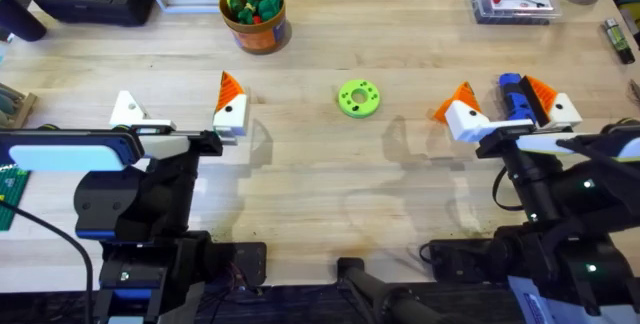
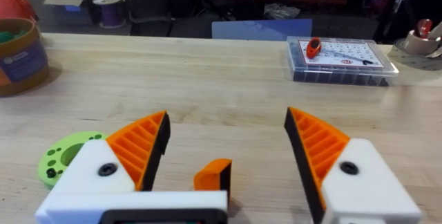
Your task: Pick up the gripper from the table and insert it into the empty holder that is missing its gripper. Then pick up a screw, insert it into the mounting hole, and use the screwdriver to tighten it. Finally, clean up the table by picking up the vegetable and placing it into the bucket.
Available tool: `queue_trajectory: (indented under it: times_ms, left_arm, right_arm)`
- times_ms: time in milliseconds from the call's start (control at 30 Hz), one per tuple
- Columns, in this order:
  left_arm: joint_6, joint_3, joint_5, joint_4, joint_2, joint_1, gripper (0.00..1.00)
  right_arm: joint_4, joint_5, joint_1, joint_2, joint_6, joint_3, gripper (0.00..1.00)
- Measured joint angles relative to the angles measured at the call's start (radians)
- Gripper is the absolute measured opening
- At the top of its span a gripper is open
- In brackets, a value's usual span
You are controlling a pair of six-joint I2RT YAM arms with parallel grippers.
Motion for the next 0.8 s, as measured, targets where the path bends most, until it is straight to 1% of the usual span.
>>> queue_trajectory:
  times_ms: [267, 367, 433, 500, 533, 600, 667, 800]
  left_arm:
    - [0.0, 0.0, 0.002, 0.0, 0.0, 0.0, 0.999]
    - [0.0, 0.002, 0.005, -0.011, 0.0, 0.0, 0.999]
    - [0.0, 0.015, 0.005, -0.064, 0.0, 0.0, 0.999]
    - [-0.001, 0.046, 0.008, -0.146, 0.002, 0.0, 0.999]
    - [-0.003, 0.072, 0.008, -0.19, 0.009, 0.0, 0.999]
    - [-0.005, 0.153, 0.009, -0.299, 0.043, 0.0, 0.999]
    - [-0.004, 0.25, 0.009, -0.38, 0.103, 0.0, 0.999]
    - [0.02, 0.495, 0.011, -0.589, 0.294, 0.0, 0.999]
  right_arm:
    - [-0.014, -0.002, 0.0, 0.0, 0.003, 0.001, 0.994]
    - [-0.018, -0.007, 0.0, 0.0, 0.028, 0.001, 0.994]
    - [-0.019, -0.009, 0.0, 0.0, 0.04, 0.001, 0.993]
    - [-0.038, -0.01, 0.0, 0.002, 0.055, 0.009, 0.991]
    - [-0.065, -0.01, 0.0, 0.007, 0.064, 0.022, 0.992]
    - [-0.175, -0.016, 0.0, 0.025, 0.082, 0.074, 0.992]
    - [-0.309, -0.022, 0.0, 0.061, 0.094, 0.132, 0.992]
    - [-0.51, -0.03, 0.0, 0.181, 0.109, 0.311, 0.994]
